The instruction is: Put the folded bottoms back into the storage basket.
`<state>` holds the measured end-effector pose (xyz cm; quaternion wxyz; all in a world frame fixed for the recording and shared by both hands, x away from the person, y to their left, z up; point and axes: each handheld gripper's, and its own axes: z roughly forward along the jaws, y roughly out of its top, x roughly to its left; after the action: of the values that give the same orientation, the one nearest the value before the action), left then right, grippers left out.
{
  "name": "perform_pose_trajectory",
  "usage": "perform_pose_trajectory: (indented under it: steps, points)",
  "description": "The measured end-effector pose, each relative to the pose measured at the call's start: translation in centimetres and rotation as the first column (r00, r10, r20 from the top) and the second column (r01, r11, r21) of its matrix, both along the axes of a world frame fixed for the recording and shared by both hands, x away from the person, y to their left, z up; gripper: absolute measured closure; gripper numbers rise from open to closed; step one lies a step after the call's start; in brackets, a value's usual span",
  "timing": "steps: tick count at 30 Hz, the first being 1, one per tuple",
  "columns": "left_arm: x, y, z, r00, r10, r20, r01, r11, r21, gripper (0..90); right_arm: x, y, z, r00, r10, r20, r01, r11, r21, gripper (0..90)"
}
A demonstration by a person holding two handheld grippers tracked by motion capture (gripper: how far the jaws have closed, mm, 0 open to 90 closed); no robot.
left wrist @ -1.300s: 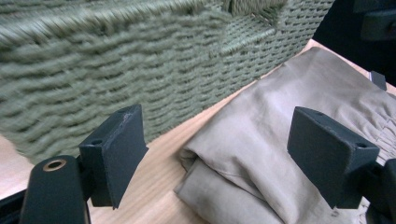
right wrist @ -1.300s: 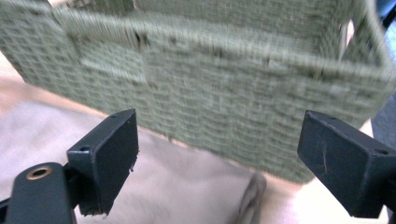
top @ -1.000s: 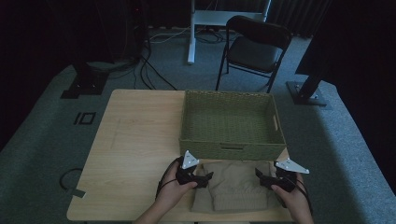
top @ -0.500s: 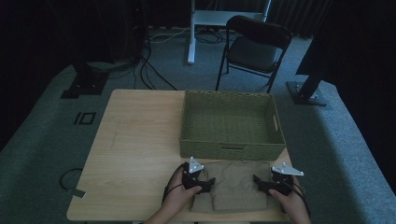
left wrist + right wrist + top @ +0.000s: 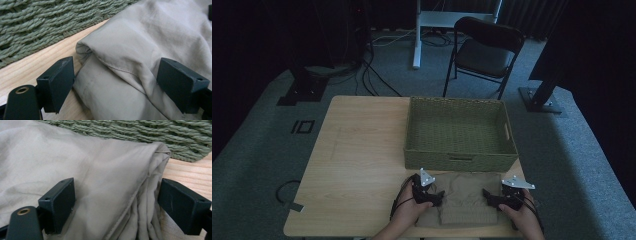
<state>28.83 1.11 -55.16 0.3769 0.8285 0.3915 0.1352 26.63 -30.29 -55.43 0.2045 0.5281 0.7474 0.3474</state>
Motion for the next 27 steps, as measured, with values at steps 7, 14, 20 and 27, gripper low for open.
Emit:
perform_pose_trajectory:
  steps: [7, 14, 20, 27]
  points:
    - [0.2, -0.6, 0.0, 0.9999, 0.011, 0.001, -0.011, 0.9999, 0.001, 16.2, -0.3, 0.0, -0.1, 0.9995, -0.028, 0.014, 0.028, 0.999, 0.016, 23.9]
    - [-0.1, -1.0, 0.1, 0.9979, -0.055, 0.033, 0.056, 0.9984, -0.006, 50.2, -0.9, 0.8, 0.3, 0.9992, 0.038, 0.015, -0.038, 0.999, 0.034, 63.0]
    - [0.6, -0.3, 0.2, 0.9971, -0.073, -0.022, 0.072, 0.9950, -0.069, 76.6, -0.9, 1.3, 0.7, 0.9978, 0.064, -0.018, -0.063, 0.997, 0.053, 78.1]
    - [0.3, 0.5, 1.4, 0.9972, -0.073, -0.014, 0.071, 0.9912, -0.112, 79.4, -1.1, 1.4, 2.0, 0.9963, 0.083, -0.025, -0.080, 0.992, 0.102, 80.4]
